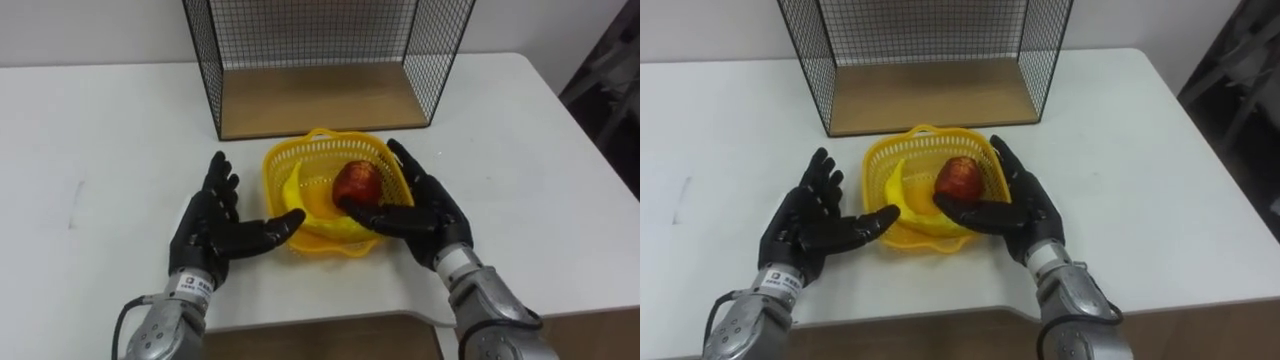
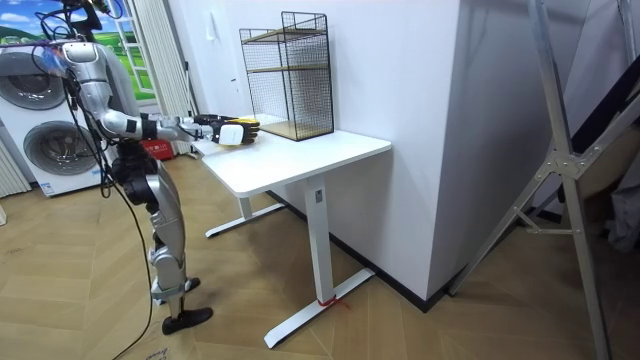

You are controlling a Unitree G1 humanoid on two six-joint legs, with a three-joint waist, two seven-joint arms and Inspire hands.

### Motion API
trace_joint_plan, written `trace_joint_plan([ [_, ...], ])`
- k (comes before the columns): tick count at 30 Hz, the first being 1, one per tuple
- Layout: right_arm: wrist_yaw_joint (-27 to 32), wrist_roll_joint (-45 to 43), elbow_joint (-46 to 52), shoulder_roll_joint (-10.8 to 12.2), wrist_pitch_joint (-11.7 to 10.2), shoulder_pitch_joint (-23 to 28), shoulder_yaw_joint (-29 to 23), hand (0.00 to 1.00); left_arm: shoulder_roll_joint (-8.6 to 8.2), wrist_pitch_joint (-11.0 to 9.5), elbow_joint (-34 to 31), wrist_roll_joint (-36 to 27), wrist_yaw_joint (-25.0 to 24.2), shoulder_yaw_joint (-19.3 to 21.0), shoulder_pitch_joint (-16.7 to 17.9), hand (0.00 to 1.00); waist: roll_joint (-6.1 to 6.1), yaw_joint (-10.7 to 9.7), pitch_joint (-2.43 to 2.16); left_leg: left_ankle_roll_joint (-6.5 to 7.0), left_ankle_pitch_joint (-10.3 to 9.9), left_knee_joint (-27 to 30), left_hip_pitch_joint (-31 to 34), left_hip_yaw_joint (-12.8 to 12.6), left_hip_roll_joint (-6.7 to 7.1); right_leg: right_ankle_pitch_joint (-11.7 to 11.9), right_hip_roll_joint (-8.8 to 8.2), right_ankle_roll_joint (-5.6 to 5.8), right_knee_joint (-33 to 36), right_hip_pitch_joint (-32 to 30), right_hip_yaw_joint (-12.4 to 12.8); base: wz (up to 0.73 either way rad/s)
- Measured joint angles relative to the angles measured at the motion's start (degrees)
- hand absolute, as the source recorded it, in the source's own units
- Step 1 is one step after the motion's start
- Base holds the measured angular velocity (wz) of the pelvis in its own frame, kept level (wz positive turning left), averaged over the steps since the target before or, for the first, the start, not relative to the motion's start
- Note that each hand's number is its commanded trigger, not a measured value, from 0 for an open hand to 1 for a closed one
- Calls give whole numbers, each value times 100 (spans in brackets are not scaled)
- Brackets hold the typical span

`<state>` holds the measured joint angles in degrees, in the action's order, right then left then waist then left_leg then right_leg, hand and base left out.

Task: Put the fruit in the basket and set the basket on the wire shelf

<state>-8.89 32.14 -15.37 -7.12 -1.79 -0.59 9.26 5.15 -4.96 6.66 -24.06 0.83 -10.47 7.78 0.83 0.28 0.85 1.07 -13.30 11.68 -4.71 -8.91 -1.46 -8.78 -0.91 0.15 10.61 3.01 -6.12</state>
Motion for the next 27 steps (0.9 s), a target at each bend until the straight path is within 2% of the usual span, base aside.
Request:
trace_joint_plan([
  [11,-133,-109,1,8,7,-1,301,0,4,36,0,0,-145,-249,0,0,5,-2,-6,3,2,17,5,-10,0,0,-4,0,16,1,1,0],
  [27,-123,-307,1,17,5,1,287,0,19,47,-3,-3,-153,-327,0,0,58,-36,-16,5,2,81,47,7,-2,0,-12,0,29,-15,-23,0],
])
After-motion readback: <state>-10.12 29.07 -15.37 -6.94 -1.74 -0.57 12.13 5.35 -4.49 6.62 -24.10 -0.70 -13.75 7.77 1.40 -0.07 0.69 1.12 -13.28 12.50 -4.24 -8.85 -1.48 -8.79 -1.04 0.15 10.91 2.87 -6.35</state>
